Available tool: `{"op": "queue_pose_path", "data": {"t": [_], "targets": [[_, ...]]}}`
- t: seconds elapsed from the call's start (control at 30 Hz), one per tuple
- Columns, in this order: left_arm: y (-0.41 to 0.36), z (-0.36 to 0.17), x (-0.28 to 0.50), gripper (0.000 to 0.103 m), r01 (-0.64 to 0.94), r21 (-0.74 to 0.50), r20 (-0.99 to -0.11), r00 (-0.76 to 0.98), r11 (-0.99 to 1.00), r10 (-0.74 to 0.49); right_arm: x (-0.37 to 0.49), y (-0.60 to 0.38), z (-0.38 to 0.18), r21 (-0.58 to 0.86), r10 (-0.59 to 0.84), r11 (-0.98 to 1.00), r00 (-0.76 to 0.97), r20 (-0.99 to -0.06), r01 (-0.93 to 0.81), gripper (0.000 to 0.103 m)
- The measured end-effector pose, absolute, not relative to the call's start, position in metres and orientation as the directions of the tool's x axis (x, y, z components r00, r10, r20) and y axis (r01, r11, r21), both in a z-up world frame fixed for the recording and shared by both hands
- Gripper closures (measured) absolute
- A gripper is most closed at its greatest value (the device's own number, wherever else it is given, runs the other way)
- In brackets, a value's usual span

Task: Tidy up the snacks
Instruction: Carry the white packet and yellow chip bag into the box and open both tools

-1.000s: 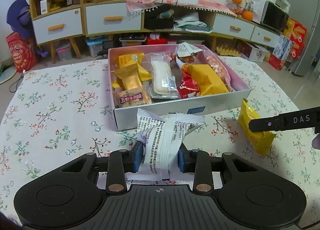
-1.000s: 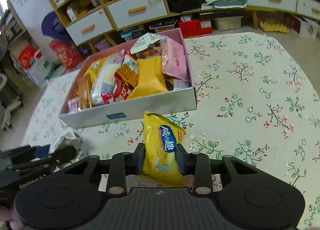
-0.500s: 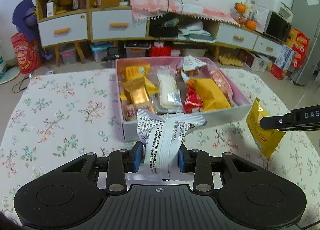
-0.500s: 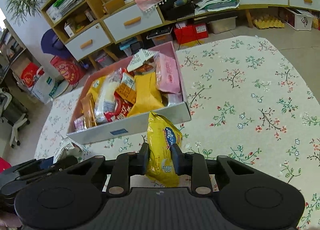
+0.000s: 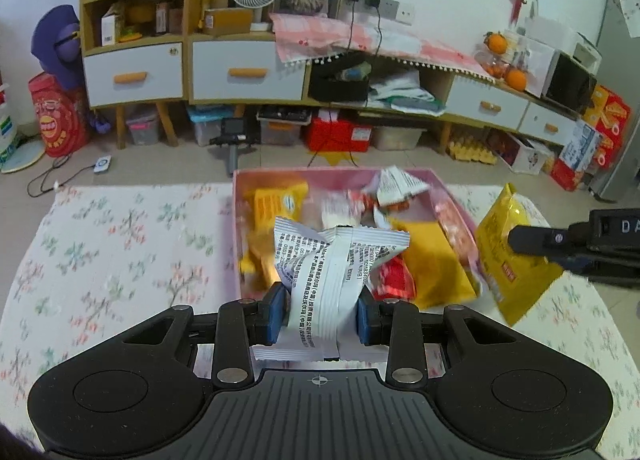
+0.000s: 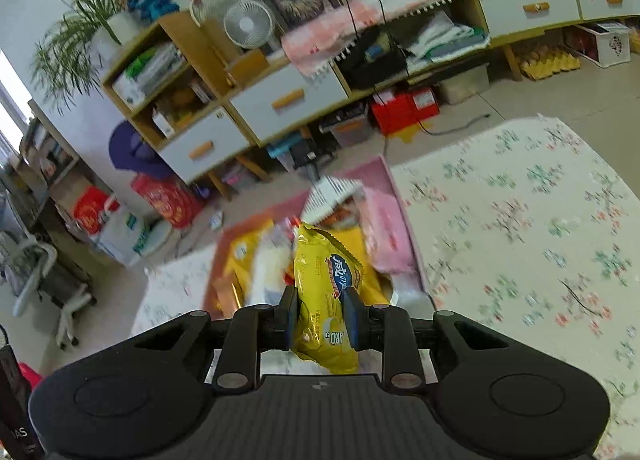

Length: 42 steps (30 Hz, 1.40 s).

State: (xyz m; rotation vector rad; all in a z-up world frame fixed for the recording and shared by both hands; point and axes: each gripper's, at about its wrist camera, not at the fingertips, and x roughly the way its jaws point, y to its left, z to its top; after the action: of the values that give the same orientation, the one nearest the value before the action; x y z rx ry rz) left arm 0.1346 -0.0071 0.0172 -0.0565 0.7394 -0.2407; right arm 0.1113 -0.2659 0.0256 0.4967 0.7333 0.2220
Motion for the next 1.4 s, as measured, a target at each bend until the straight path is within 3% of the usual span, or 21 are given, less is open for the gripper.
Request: {"op": "queue_pose_path", "data": {"t": [0.37,0.63,1.13,1.23,1.3,1.4], "targets": [[-0.029,0.008,0.177,0.071,0.206,-0.053,-0.677,0.712,0.977,-0.187,0.144,-0.259,0.014,0.652,0.450,0.758,0.734,-0.508,-0.013,0.103],[-0.032,0.006,0.204,0.071,0.163,-0.003,-0.680,0.723,0.987,-0.122,0.163,-0.258,-0.007,0.704,0.480,0.709,0.704,-0.523,0.040,0.103],[-0.055,-0.008,0.242,0.065,0.176,0.076,-0.672,0.736,0.982,-0.080,0.175,-0.264,-0.019,0.631,0.406,0.773,0.712,-0.572,0.066,0.103],[-0.054,-0.005,0.238,0.055,0.211,0.040,-0.665,0.735,0.977,-0.132,0.175,-0.266,-0.017,0.632,0.405,0.772,0.719,-0.565,0.063,0.102],[-0.053,-0.003,0.233,0.043,0.225,0.025,-0.655,0.740,0.974,-0.155,0.176,-0.266,-0.013,0.628,0.401,0.776,0.726,-0.559,0.055,0.096],[-0.050,0.000,0.223,0.037,0.232,0.018,-0.649,0.743,0.973,-0.165,0.172,-0.269,-0.006,0.628,0.391,0.776,0.739,-0.548,0.055,0.082]]}}
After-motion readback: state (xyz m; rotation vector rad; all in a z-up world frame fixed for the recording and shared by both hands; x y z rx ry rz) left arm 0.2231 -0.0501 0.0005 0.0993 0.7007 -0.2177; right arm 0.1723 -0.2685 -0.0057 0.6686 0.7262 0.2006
